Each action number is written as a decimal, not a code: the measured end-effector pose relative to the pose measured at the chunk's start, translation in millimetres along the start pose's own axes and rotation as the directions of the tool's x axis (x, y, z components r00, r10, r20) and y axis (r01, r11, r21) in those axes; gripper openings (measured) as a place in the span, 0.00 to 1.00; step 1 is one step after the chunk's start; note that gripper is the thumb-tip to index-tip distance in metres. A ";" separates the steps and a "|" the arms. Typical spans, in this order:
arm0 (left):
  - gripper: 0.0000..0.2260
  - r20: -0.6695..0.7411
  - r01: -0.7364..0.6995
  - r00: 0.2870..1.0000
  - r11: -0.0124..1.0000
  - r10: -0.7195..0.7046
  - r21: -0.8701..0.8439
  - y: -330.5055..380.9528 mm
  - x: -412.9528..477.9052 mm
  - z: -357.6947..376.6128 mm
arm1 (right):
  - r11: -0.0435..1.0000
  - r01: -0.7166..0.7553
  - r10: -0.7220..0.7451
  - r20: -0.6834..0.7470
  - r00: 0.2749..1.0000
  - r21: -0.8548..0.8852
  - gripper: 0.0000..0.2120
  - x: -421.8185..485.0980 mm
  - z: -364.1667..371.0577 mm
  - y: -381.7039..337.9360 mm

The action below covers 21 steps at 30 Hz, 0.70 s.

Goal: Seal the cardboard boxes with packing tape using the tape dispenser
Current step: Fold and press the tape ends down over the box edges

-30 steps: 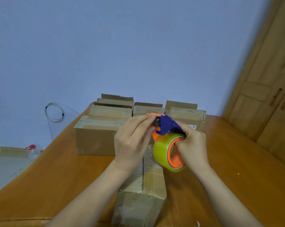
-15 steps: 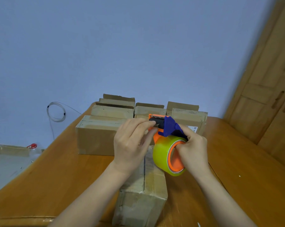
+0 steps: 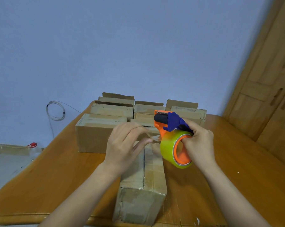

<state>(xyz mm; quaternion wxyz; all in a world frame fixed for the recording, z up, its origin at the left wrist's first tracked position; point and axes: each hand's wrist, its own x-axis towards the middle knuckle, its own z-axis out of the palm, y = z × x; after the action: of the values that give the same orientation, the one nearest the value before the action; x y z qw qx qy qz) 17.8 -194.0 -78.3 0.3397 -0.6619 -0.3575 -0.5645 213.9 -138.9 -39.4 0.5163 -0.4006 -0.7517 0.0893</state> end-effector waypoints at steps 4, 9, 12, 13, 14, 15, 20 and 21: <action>0.11 0.009 0.041 0.999 0.999 -0.040 -0.021 0.2 -1.8 -1.6 | 1.000 -0.009 0.009 -0.006 1.000 -0.010 0.26 -1.3 0.4 0.6; 0.12 -0.012 0.089 0.996 0.996 -0.089 -0.025 -8.3 -5.2 -10.2 | 0.997 0.004 -0.006 -0.023 1.000 -0.078 0.28 0.3 -7.9 6.2; 0.13 0.031 0.090 0.995 0.996 -0.090 -0.012 -14.9 -11.1 -14.5 | 0.994 0.015 -0.019 -0.037 0.999 -0.109 0.26 0.9 -14.5 6.0; 0.13 0.061 0.097 0.994 0.995 -0.095 -0.019 -14.1 -13.1 -14.1 | 0.993 0.023 -0.028 -0.042 0.999 -0.114 0.26 0.8 -15.7 5.5; 0.14 0.093 0.107 0.990 0.994 -0.104 -0.031 -12.2 -15.3 -13.0 | 0.993 0.031 -0.037 -0.048 0.998 -0.117 0.25 0.6 -16.4 5.2; 0.14 0.124 0.123 0.986 0.991 -0.116 -0.047 -9.5 -17.0 -11.7 | 0.992 0.033 -0.039 -0.051 0.998 -0.120 0.25 0.5 -16.6 4.9; 0.16 0.294 0.213 0.941 0.969 -0.170 -0.123 5.2 -12.7 -6.7 | 0.994 0.010 -0.016 -0.064 0.998 -0.104 0.24 1.6 -15.8 4.4; 0.18 0.337 0.232 0.925 0.964 -0.177 -0.127 8.5 -9.3 -6.1 | 0.995 -0.002 -0.005 -0.065 0.998 -0.097 0.24 2.3 -15.6 3.9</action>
<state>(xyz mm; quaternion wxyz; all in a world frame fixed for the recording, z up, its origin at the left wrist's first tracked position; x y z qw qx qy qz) 21.0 -204.4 -87.2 0.1597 -0.7301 -0.4276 -0.5085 228.8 -139.0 -32.9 0.5206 -0.4272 -0.7382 0.0393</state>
